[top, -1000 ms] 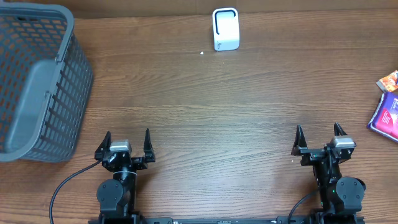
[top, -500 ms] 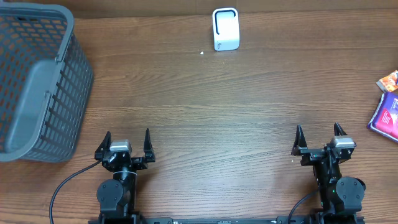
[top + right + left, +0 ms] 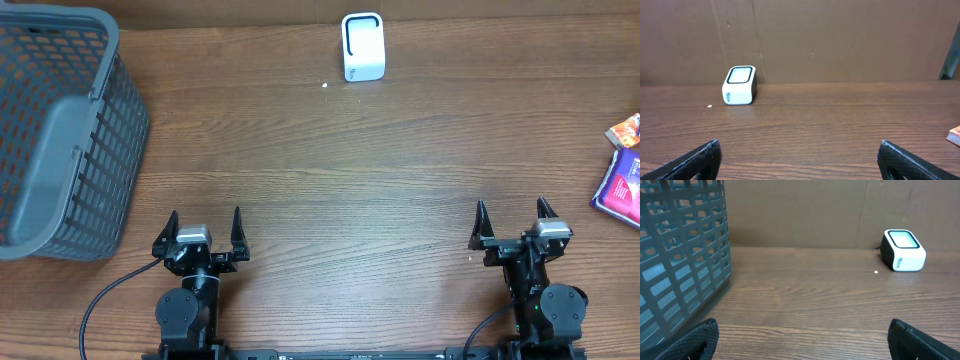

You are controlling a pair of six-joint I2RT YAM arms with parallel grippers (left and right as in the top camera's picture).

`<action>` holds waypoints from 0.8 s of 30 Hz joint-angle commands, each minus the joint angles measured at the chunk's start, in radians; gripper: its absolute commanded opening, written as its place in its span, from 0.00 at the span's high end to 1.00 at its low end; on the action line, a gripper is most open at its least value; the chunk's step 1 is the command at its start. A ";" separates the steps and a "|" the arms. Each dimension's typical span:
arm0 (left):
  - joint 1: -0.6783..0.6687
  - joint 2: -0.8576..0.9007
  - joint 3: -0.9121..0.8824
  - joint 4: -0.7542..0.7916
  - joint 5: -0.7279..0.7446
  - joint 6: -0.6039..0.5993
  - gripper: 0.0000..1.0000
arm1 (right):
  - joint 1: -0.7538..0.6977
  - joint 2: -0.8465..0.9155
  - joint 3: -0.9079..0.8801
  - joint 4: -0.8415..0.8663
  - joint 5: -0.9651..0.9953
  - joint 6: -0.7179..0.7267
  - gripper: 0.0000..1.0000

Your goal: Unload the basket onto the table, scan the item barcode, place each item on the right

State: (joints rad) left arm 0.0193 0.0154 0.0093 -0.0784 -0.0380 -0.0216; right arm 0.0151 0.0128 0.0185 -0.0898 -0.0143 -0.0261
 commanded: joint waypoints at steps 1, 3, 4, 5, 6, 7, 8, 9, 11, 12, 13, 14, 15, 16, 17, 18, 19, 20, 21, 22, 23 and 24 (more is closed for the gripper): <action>-0.007 -0.012 -0.005 0.002 0.013 0.022 0.00 | 0.005 -0.010 -0.011 0.007 0.010 -0.001 0.00; -0.007 -0.012 -0.005 0.002 0.013 0.022 0.00 | 0.005 -0.010 -0.011 0.006 0.010 -0.001 0.00; -0.007 -0.012 -0.005 0.002 0.012 0.022 0.00 | 0.005 -0.010 -0.011 0.006 0.015 -0.002 0.00; -0.007 -0.012 -0.005 0.002 0.012 0.022 0.00 | 0.003 -0.010 -0.011 0.006 0.018 -0.002 0.00; -0.007 -0.012 -0.005 0.002 0.013 0.022 0.00 | 0.003 -0.010 -0.011 0.006 0.019 -0.002 0.00; -0.007 -0.012 -0.005 0.002 0.013 0.022 0.00 | 0.003 -0.010 -0.011 0.006 0.024 -0.013 0.00; -0.007 -0.012 -0.005 0.002 0.012 0.022 0.00 | 0.003 -0.010 -0.011 0.006 0.023 -0.020 0.00; -0.007 -0.012 -0.005 0.002 0.012 0.022 0.00 | 0.003 -0.010 -0.011 0.006 0.021 -0.029 0.00; -0.007 -0.012 -0.005 0.002 0.013 0.022 0.00 | 0.003 -0.010 -0.011 0.005 0.021 -0.029 0.00; -0.007 -0.012 -0.005 0.002 0.013 0.022 0.00 | 0.003 -0.010 -0.011 0.005 0.021 -0.031 0.00; -0.007 -0.012 -0.005 0.002 0.013 0.022 0.00 | 0.003 -0.010 -0.011 0.005 0.022 -0.031 0.00; -0.007 -0.012 -0.005 0.002 0.012 0.022 0.00 | 0.003 -0.010 -0.011 0.005 0.022 -0.032 0.00; -0.007 -0.012 -0.005 0.002 0.013 0.022 0.00 | 0.003 -0.010 -0.011 0.005 0.022 -0.032 0.00; -0.007 -0.012 -0.005 0.002 0.013 0.022 0.00 | 0.003 -0.010 -0.011 0.005 0.022 -0.032 0.00; -0.007 -0.012 -0.005 0.002 0.013 0.022 0.00 | 0.003 -0.010 -0.011 0.005 0.022 -0.032 0.00; -0.007 -0.012 -0.005 0.002 0.013 0.022 0.00 | 0.003 -0.010 -0.011 0.005 0.022 -0.032 0.00; -0.007 -0.012 -0.005 0.002 0.012 0.022 0.00 | 0.003 -0.010 -0.011 0.005 0.022 -0.032 0.00; -0.007 -0.012 -0.005 0.002 0.013 0.022 0.00 | 0.003 -0.010 -0.011 0.005 0.021 -0.032 0.00; -0.007 -0.012 -0.005 0.002 0.012 0.022 0.00 | 0.003 -0.010 -0.011 0.005 0.021 -0.032 0.00; -0.007 -0.012 -0.005 0.002 0.012 0.022 0.00 | 0.003 -0.010 -0.011 0.005 0.021 -0.032 0.00; -0.007 -0.012 -0.005 0.002 0.012 0.022 0.00 | 0.003 -0.010 -0.011 0.005 0.021 -0.032 0.00; -0.007 -0.012 -0.005 0.002 0.012 0.022 0.00 | 0.003 -0.010 -0.011 0.005 0.021 -0.031 0.00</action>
State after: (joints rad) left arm 0.0193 0.0154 0.0093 -0.0784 -0.0380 -0.0189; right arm 0.0147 0.0128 0.0185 -0.0902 0.0006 -0.0525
